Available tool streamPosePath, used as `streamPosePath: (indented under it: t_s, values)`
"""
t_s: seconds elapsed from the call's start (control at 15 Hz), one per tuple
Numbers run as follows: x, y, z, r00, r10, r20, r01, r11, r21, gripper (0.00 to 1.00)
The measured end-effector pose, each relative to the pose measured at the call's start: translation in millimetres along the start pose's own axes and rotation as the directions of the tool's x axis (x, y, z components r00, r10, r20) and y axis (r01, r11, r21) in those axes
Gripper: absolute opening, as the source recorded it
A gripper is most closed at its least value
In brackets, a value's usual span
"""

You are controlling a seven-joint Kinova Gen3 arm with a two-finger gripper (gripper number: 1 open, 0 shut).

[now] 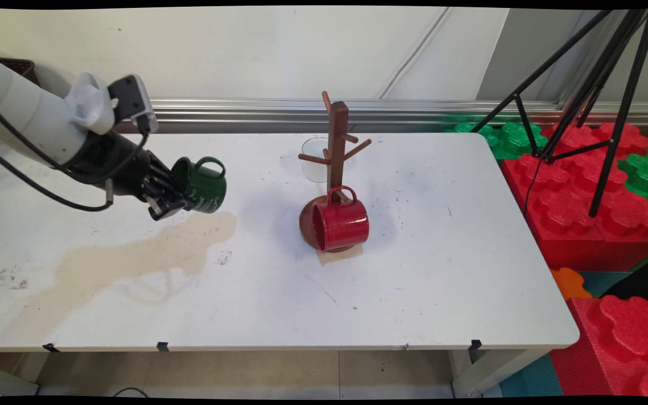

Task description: Place the picked object on the table

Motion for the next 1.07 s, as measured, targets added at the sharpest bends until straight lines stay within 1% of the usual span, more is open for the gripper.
streamPosePath:
  t_s: [0.13,0.2,0.33,0.53,1.07]
  values:
    - [-2.5,-2.8,10.8,0.999,-0.008,0.04,0.008,1.0,0.011,0.0]
    - [-3.2,-3.4,14.0,0.999,-0.007,0.051,0.007,1.0,0.014,0.0]
    - [-5.3,-5.0,21.3,0.997,0.004,0.083,-0.005,1.0,0.018,0.0]
    - [-9.2,-8.2,35.1,0.988,0.033,0.149,-0.037,0.999,0.026,0.0]
    - [-8.9,-11.0,60.4,0.969,0.036,0.243,-0.049,0.998,0.048,0.0]
